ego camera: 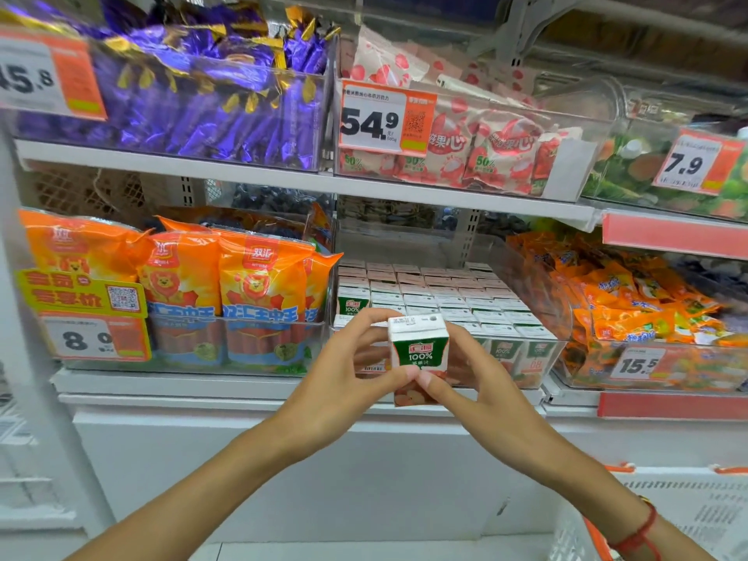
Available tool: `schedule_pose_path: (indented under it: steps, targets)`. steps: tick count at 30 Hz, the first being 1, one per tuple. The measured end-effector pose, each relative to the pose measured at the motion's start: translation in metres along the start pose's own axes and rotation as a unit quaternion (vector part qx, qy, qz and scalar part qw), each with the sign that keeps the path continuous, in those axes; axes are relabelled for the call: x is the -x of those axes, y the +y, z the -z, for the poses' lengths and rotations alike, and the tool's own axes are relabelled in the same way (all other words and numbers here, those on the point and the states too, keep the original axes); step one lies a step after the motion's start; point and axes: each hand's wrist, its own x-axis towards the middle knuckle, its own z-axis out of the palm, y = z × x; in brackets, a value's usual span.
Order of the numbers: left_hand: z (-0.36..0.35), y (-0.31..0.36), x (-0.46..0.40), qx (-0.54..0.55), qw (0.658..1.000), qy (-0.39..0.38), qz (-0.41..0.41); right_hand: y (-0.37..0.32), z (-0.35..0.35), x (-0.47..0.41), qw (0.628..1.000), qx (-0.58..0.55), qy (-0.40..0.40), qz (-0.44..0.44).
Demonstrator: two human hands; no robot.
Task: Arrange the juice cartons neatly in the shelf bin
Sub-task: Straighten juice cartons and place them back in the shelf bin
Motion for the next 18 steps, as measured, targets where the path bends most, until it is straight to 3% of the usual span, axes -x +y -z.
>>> schedule_pose_path:
  steps: [3,6,10,14,18]
  targets:
    - [0.009,0.0,-0.007,-0.028,0.999,0.02,-0.024,-0.004,0.0,-0.008,0.999,-0.014,0.013,0.026]
    - [0.025,-0.008,-0.015,-0.073,0.991,0.101,-0.038,-0.006,0.002,-0.028,0.998,-0.014,0.058,0.029]
    - [0.048,-0.029,-0.022,-0.29,0.933,0.208,-0.042,-0.007,0.007,-0.079,0.995,0.016,0.099,0.019]
    - [0.052,-0.045,-0.024,-0.412,0.889,0.188,-0.061,-0.007,0.003,-0.127,0.996,0.058,0.057,0.036]
    - [0.051,-0.047,-0.026,-0.46,0.868,0.169,-0.082,0.002,-0.009,-0.153,0.992,0.112,-0.003,0.054]
